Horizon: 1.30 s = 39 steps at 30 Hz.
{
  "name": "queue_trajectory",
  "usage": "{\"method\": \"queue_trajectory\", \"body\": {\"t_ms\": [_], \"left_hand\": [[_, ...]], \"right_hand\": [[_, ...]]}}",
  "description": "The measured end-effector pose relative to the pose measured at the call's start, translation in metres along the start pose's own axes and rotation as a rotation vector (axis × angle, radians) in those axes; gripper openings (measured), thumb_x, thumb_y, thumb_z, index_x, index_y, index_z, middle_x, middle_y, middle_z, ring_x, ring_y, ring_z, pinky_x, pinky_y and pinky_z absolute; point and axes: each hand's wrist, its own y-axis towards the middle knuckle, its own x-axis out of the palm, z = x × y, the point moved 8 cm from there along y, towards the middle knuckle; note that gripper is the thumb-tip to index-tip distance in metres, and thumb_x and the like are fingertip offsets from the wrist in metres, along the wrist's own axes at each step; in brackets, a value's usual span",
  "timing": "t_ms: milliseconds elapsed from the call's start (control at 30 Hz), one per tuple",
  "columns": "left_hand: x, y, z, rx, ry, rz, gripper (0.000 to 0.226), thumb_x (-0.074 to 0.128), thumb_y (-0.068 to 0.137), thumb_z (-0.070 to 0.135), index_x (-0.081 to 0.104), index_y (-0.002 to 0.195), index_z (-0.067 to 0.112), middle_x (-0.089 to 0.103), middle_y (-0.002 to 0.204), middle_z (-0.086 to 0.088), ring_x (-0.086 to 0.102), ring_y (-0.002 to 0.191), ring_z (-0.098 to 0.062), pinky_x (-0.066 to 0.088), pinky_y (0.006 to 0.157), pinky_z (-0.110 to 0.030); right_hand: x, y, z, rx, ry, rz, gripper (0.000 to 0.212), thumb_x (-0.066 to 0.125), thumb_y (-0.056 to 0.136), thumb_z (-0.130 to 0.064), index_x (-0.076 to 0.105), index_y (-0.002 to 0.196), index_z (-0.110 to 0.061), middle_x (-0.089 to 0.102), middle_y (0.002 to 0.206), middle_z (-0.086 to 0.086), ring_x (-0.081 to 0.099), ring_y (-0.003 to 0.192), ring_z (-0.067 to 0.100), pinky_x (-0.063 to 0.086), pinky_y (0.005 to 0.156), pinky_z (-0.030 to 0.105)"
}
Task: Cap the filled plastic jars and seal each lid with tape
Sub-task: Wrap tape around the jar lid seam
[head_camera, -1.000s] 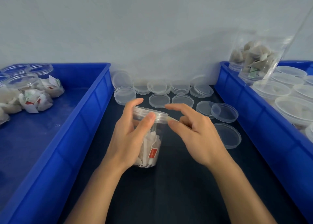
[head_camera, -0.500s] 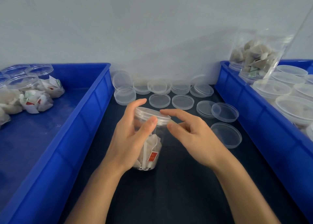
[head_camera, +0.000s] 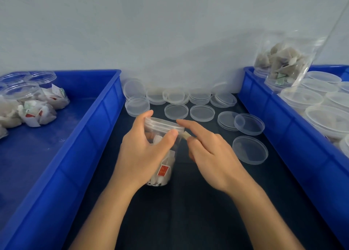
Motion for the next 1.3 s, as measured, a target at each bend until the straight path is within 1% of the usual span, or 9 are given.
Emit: {"method": "queue_trajectory", "body": {"t_ms": [100, 300, 467, 600, 733, 867, 1067, 1200, 1300], "left_hand": [[-0.001, 0.002, 0.0, -0.008, -0.06, -0.003, 0.09, 0.063, 0.07, 0.072, 0.046, 0.152, 0.04, 0.058, 0.111, 0.051, 0.059, 0.107, 0.022, 0.049, 0.078, -0.003], [-0.004, 0.004, -0.005, -0.028, -0.087, -0.022, 0.087, 0.064, 0.068, 0.073, 0.05, 0.149, 0.045, 0.061, 0.116, 0.045, 0.062, 0.109, 0.017, 0.052, 0.079, -0.013], [-0.002, 0.004, -0.008, -0.035, -0.146, -0.067, 0.082, 0.065, 0.07, 0.07, 0.055, 0.146, 0.042, 0.066, 0.115, 0.04, 0.065, 0.109, 0.013, 0.051, 0.077, -0.003], [0.003, 0.004, -0.007, -0.018, -0.206, -0.113, 0.072, 0.066, 0.077, 0.059, 0.058, 0.144, 0.034, 0.07, 0.114, 0.035, 0.068, 0.106, 0.01, 0.05, 0.077, -0.003], [0.006, 0.004, -0.008, -0.012, -0.272, -0.166, 0.073, 0.064, 0.078, 0.061, 0.056, 0.146, 0.035, 0.072, 0.118, 0.027, 0.072, 0.109, 0.001, 0.053, 0.082, -0.01], [0.008, -0.002, -0.006, -0.024, -0.279, -0.202, 0.082, 0.063, 0.077, 0.07, 0.045, 0.152, 0.041, 0.064, 0.121, 0.035, 0.064, 0.117, 0.008, 0.053, 0.086, -0.011], [-0.013, -0.006, 0.01, 0.062, 0.008, 0.129, 0.06, 0.059, 0.077, 0.072, 0.055, 0.128, 0.041, 0.065, 0.108, 0.035, 0.07, 0.094, 0.004, 0.058, 0.071, -0.021], [0.005, -0.008, 0.007, 0.015, 0.077, 0.022, 0.062, 0.053, 0.08, 0.083, 0.045, 0.133, 0.053, 0.063, 0.11, 0.037, 0.065, 0.099, 0.008, 0.054, 0.083, -0.03], [0.002, -0.005, 0.0, -0.033, -0.014, 0.011, 0.06, 0.056, 0.078, 0.082, 0.049, 0.13, 0.054, 0.066, 0.109, 0.03, 0.066, 0.1, 0.004, 0.054, 0.087, -0.032]], "right_hand": [[-0.006, 0.002, 0.002, -0.004, -0.072, 0.036, 0.042, 0.041, 0.105, -0.037, 0.048, 0.144, -0.051, 0.059, 0.062, -0.017, 0.054, 0.067, 0.012, 0.042, 0.071, 0.036], [-0.01, 0.004, 0.004, -0.026, -0.121, 0.054, 0.037, 0.043, 0.105, -0.043, 0.049, 0.141, -0.05, 0.06, 0.064, -0.014, 0.056, 0.068, 0.015, 0.047, 0.073, 0.038], [-0.005, 0.006, 0.008, -0.024, -0.055, 0.023, 0.036, 0.045, 0.105, -0.046, 0.049, 0.141, -0.05, 0.057, 0.061, -0.011, 0.056, 0.069, 0.009, 0.04, 0.07, 0.033], [-0.003, 0.007, 0.01, -0.017, -0.04, -0.013, 0.035, 0.043, 0.106, -0.048, 0.049, 0.14, -0.054, 0.058, 0.061, -0.016, 0.056, 0.069, 0.005, 0.039, 0.069, 0.031], [0.003, 0.006, 0.011, -0.018, -0.003, -0.065, 0.032, 0.04, 0.107, -0.05, 0.048, 0.136, -0.059, 0.061, 0.066, -0.021, 0.057, 0.075, 0.003, 0.04, 0.07, 0.031], [0.001, 0.005, 0.011, -0.021, 0.052, -0.022, 0.03, 0.045, 0.107, -0.046, 0.055, 0.135, -0.05, 0.056, 0.058, -0.018, 0.054, 0.063, 0.004, 0.036, 0.064, 0.028], [-0.001, 0.004, 0.005, 0.011, -0.057, 0.07, 0.04, 0.038, 0.102, -0.056, 0.059, 0.136, -0.047, 0.06, 0.066, -0.028, 0.057, 0.07, 0.005, 0.041, 0.07, 0.032], [0.0, 0.002, 0.001, 0.005, -0.071, 0.062, 0.042, 0.036, 0.105, -0.054, 0.054, 0.142, -0.048, 0.061, 0.071, -0.032, 0.058, 0.074, 0.007, 0.043, 0.075, 0.035], [-0.002, 0.0, 0.003, -0.008, 0.005, 0.035, 0.039, 0.036, 0.109, -0.04, 0.049, 0.143, -0.053, 0.062, 0.072, -0.017, 0.056, 0.07, 0.011, 0.04, 0.07, 0.035]]}}
